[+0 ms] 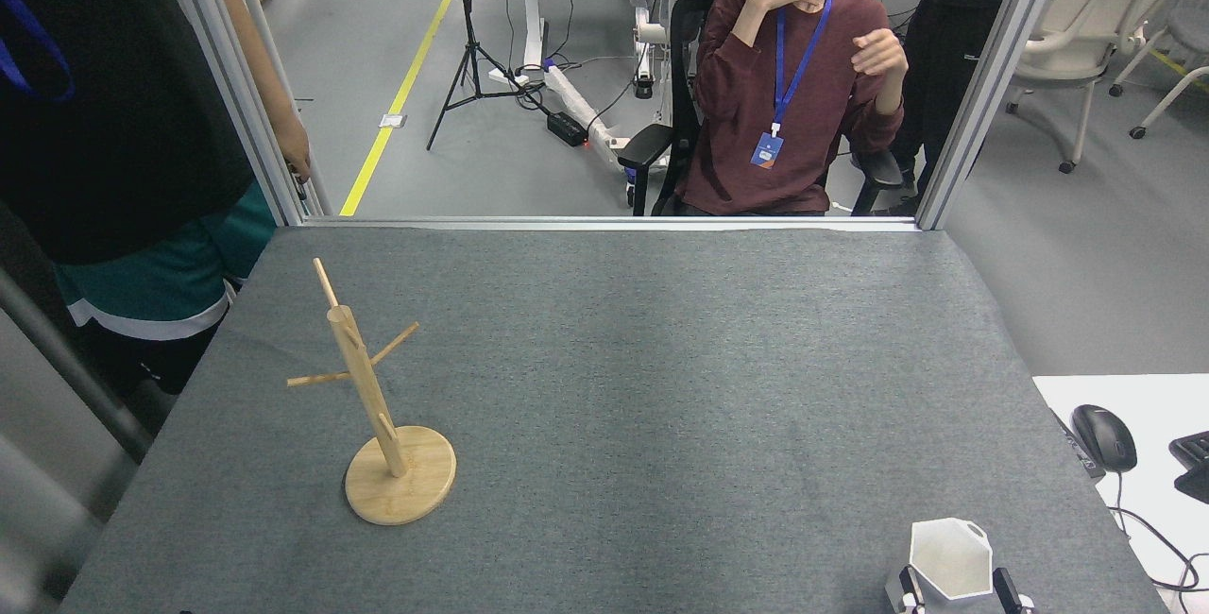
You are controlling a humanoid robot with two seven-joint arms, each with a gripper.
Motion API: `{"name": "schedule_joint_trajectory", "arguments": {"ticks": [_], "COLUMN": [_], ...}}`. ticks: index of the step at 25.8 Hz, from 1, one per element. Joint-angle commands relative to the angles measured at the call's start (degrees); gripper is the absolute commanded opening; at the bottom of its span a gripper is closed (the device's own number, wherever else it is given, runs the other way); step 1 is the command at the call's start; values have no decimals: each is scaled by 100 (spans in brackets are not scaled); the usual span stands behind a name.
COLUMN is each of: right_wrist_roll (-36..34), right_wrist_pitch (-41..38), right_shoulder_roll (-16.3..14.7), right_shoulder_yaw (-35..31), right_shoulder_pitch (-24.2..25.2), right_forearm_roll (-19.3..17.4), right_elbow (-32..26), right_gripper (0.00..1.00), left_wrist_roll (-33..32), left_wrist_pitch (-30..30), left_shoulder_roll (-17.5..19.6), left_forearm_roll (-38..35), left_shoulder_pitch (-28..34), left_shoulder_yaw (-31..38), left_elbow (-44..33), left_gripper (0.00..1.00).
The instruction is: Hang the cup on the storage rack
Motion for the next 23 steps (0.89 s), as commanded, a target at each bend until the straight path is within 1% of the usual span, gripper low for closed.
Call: {"name": "schedule_joint_trajectory", "arguments": {"ticks": [1, 23], "right_wrist_roll": [-3, -11], "right_wrist_pitch": [8, 43], "right_shoulder_roll": [8, 17], "right_shoulder_yaw": [43, 69], "right_shoulder_pitch": [-100, -126], "right_forearm_roll": [15, 6], "right_elbow": [70, 97], "right_gripper": [98, 98], "left_wrist_roll": [3, 3], "left_wrist_pitch": [1, -8], "left_shoulder_roll": [3, 3], "left_forearm_roll": [0, 0], "left_shoulder_pitch": [0, 0], "left_shoulder_yaw": [8, 8], "left_elbow": [2, -7], "left_gripper": [100, 100]}}
